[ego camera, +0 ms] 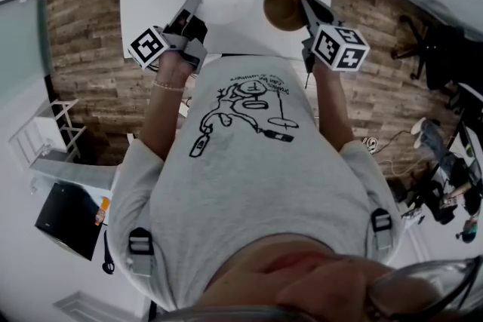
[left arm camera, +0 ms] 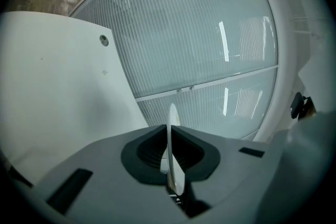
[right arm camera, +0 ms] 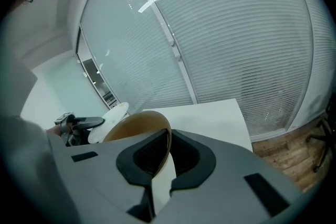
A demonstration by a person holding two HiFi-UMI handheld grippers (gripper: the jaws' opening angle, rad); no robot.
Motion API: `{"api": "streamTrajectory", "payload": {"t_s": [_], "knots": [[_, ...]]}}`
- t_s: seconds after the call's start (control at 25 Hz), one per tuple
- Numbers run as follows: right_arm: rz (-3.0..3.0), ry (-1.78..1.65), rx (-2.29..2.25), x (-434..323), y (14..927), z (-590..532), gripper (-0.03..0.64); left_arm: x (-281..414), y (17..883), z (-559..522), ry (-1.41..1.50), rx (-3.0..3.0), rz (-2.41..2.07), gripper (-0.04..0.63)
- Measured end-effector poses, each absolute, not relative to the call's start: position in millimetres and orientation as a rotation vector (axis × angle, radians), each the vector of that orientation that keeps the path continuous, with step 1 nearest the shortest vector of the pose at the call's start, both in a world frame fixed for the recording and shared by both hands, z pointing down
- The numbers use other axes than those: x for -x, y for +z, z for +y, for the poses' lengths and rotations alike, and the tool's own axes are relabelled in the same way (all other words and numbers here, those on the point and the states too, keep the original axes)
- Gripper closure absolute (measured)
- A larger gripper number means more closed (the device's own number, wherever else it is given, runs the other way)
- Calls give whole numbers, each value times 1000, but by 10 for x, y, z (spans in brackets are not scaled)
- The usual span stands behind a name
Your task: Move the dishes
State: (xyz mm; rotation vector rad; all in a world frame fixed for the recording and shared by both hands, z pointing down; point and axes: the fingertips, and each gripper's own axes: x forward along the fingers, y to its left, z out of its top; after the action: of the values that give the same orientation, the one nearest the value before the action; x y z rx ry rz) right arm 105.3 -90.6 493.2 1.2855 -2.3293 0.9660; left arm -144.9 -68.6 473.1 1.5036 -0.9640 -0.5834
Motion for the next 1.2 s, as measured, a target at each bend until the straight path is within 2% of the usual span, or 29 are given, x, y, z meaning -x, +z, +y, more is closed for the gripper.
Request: {"api": "streamTrajectory", "payload": {"t_s": [0.64, 1.2], "knots": [[-2182, 1132, -1553, -1103, 5681, -811, 574, 1371, 4805, -722, -575, -1481, -952, 577], [-2100, 1141, -1505, -943, 6258, -633, 574, 1330, 4888, -644, -532, -1462, -941, 577]]}}
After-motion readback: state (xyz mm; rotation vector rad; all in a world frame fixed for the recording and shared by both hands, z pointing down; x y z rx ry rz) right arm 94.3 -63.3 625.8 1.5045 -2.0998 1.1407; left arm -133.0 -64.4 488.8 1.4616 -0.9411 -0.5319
